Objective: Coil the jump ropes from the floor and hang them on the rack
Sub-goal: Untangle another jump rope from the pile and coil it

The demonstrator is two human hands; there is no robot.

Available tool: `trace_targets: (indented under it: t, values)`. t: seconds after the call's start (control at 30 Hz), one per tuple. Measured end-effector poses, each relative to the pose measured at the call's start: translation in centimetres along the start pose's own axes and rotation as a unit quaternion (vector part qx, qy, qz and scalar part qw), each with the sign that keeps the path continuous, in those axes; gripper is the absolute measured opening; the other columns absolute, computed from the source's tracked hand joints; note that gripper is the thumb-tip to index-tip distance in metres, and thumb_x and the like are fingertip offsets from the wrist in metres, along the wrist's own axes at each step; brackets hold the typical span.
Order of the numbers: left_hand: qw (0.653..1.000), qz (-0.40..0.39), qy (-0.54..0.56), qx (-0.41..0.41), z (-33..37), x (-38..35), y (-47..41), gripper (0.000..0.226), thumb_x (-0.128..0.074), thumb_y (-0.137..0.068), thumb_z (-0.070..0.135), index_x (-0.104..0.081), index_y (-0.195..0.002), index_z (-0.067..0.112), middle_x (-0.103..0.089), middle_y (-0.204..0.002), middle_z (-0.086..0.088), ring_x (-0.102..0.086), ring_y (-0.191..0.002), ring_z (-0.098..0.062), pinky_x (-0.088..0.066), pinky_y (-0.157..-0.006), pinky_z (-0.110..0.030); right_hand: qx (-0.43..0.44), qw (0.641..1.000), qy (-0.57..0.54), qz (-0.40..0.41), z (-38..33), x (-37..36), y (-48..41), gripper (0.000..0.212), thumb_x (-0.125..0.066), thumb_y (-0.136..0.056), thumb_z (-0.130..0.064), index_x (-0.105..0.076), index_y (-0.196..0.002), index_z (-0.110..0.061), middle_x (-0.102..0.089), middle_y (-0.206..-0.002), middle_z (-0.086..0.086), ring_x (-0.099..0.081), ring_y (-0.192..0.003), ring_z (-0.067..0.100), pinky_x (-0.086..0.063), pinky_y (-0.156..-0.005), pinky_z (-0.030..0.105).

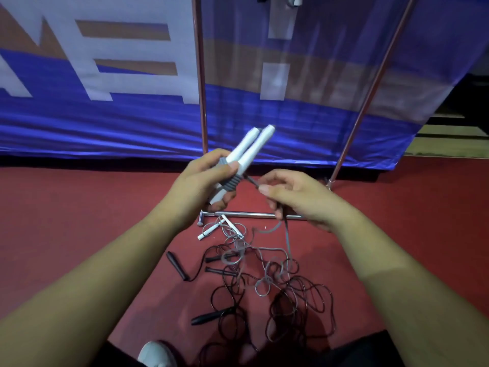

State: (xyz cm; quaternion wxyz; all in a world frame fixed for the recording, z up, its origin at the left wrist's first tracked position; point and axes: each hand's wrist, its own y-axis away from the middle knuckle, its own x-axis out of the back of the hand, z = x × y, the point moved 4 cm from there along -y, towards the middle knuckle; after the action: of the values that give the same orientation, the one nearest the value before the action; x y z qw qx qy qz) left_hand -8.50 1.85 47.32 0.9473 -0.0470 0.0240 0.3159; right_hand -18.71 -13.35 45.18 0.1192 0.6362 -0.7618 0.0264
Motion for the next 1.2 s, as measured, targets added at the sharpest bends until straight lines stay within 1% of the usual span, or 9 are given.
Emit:
trace_targets:
  t: [0.1,0.23,0.4,0.5,0.7,0.8,0.93,1.07,1.2]
  values:
    - [0.999,0.048,0.012,0.021,-0.2,0.9,-0.3,0.020,-0.060,-0.083,0.027,-0.060,-0.090,0.009,-0.048,-0.060,-0.016,-0.040,-0.044,-0.019,-0.026,-0.040,-0.018,0.003,0.998,0.060,0.010,0.3,-0.3,-0.3,0.014,-0.065,-0.093,-0.009,-0.058,-0.104,-0.008,-0.050,-0.057,0.000,-0.044,-0.048,0.012,-0.037,-0.049,0.021]
    - [0.995,0.091,-0.020,0.028,0.1,2.0,-0.6,0.032,-0.060,-0.079,0.030,-0.058,-0.095,0.002,-0.050,-0.059,-0.016,-0.040,-0.044,-0.020,-0.024,-0.043,-0.020,0.004,0.992,0.116,0.047,0.4,-0.4,-0.4,0.006,-0.066,-0.094,-0.015,-0.063,-0.092,-0.009,-0.059,-0.054,-0.001,-0.054,-0.050,0.012,-0.039,-0.051,0.020]
    - [0.993,0.082,-0.088,0.012,0.5,2.7,-0.1,0.014,-0.056,-0.090,0.025,-0.059,-0.099,0.014,-0.052,-0.058,-0.014,-0.039,-0.042,-0.019,-0.023,-0.044,-0.021,-0.086,0.988,-0.077,0.101,1.1,0.0,-0.4,0.008,-0.064,-0.095,-0.014,-0.064,-0.089,-0.009,-0.055,-0.059,0.001,-0.056,-0.046,0.013,-0.048,-0.050,0.026]
    - [0.991,0.095,-0.094,0.018,0.6,3.0,-0.2,0.019,-0.052,-0.096,0.018,-0.062,-0.111,0.024,-0.052,-0.062,-0.018,-0.039,-0.044,-0.019,-0.026,-0.044,-0.020,-0.092,0.989,-0.088,0.078,1.2,0.4,-0.3,0.006,-0.060,-0.096,-0.013,-0.063,-0.094,-0.008,-0.056,-0.063,0.002,-0.044,-0.044,0.010,-0.039,-0.047,0.024]
    - [0.987,0.110,-0.113,0.038,0.8,3.0,-0.2,0.013,-0.052,-0.091,0.018,-0.052,-0.078,0.019,-0.051,-0.059,-0.020,-0.036,-0.040,-0.019,-0.023,-0.045,-0.022,-0.026,0.996,0.060,0.068,0.0,0.3,0.4,0.013,-0.072,-0.089,-0.017,-0.065,-0.095,-0.008,-0.049,-0.060,0.006,-0.033,-0.044,0.010,-0.027,-0.043,0.020]
    - [0.986,0.118,-0.111,0.037,1.3,3.0,-0.3,0.007,-0.050,-0.089,0.014,-0.052,-0.082,0.015,-0.047,-0.060,-0.020,-0.035,-0.039,-0.019,-0.021,-0.044,-0.021,0.028,0.982,0.162,0.088,-0.7,0.2,0.5,0.011,-0.077,-0.084,-0.019,-0.068,-0.086,-0.015,-0.050,-0.058,-0.002,-0.038,-0.049,0.009,-0.032,-0.050,0.024]
    - [0.982,0.121,-0.147,0.016,1.3,3.5,-0.2,0.010,-0.054,-0.094,0.012,-0.053,-0.085,0.014,-0.052,-0.062,-0.018,-0.042,-0.040,-0.019,-0.029,-0.039,-0.019,0.025,0.979,0.175,0.104,-0.8,0.4,0.4,0.009,-0.069,-0.091,-0.024,-0.073,-0.087,-0.017,-0.061,-0.060,-0.002,-0.047,-0.047,0.004,-0.040,-0.051,0.023]
    - [0.946,0.100,-0.309,-0.008,0.3,4.6,-0.2,0.007,-0.064,-0.094,0.031,-0.059,-0.098,0.028,-0.071,-0.070,-0.002,-0.056,-0.051,-0.016,-0.047,-0.052,-0.028,0.009,0.981,0.183,0.057,-0.9,0.0,0.5,0.019,-0.059,-0.097,-0.024,-0.073,-0.088,-0.015,-0.060,-0.062,-0.004,-0.053,-0.054,0.009,-0.045,-0.057,0.027]
    - [0.853,0.081,-0.516,-0.019,-0.6,4.0,0.0,0.026,-0.066,-0.090,0.043,-0.048,-0.106,0.033,-0.066,-0.078,0.005,-0.061,-0.068,-0.021,-0.049,-0.062,-0.036,0.003,0.996,0.088,-0.001,-1.3,-1.6,0.9,0.018,-0.064,-0.096,-0.023,-0.072,-0.086,-0.011,-0.040,-0.058,0.005,-0.032,-0.051,0.017,-0.026,-0.050,0.028]
